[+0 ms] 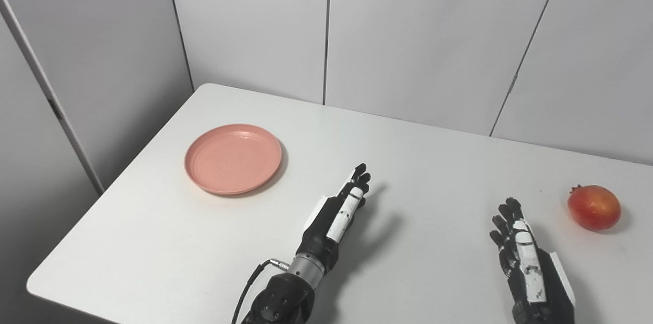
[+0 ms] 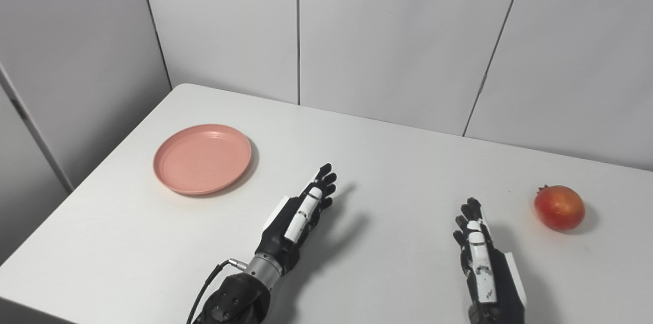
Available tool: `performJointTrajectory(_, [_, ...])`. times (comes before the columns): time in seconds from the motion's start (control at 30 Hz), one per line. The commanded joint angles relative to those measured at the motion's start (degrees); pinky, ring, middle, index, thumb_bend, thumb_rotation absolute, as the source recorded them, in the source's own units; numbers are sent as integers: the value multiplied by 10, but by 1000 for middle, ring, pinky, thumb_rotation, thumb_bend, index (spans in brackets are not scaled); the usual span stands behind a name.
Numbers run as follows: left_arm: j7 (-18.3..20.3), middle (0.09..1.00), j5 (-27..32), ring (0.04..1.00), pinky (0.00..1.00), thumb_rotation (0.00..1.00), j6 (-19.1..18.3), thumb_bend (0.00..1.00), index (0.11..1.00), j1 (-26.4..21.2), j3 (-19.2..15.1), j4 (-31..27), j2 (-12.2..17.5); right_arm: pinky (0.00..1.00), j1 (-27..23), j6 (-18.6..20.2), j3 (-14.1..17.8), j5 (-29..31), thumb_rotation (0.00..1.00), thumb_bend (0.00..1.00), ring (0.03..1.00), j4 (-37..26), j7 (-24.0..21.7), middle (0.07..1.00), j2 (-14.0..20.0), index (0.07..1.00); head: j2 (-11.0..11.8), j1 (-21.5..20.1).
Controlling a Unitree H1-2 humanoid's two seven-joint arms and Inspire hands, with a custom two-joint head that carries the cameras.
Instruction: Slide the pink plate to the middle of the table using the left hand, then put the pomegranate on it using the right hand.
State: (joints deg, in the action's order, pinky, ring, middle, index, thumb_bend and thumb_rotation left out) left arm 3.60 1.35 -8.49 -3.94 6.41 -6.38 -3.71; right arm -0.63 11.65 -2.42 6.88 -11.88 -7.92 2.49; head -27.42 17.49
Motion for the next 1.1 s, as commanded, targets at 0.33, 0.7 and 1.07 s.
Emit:
performJointTrajectory(0.33, [6,966,34,956,977,1000,-71,418,957,-83,-46,-87,32,1000,-19,-16,1,2,1000,97,1000,-3,0,1000,-1,1000,1,3])
performJointTrajectory(0.7, [1,968,39,956,995,1000,-72,446,960,-156,-89,-95,81,1000,-19,-11,3,5,1000,99,1000,-3,0,1000,0,1000,3,6])
performJointTrajectory(1.07, [-10,947,43,934,962,1000,-76,451,937,-214,-145,-69,146,1000,-18,-7,3,6,1000,113,1000,-1,-4,1000,4,1000,5,16])
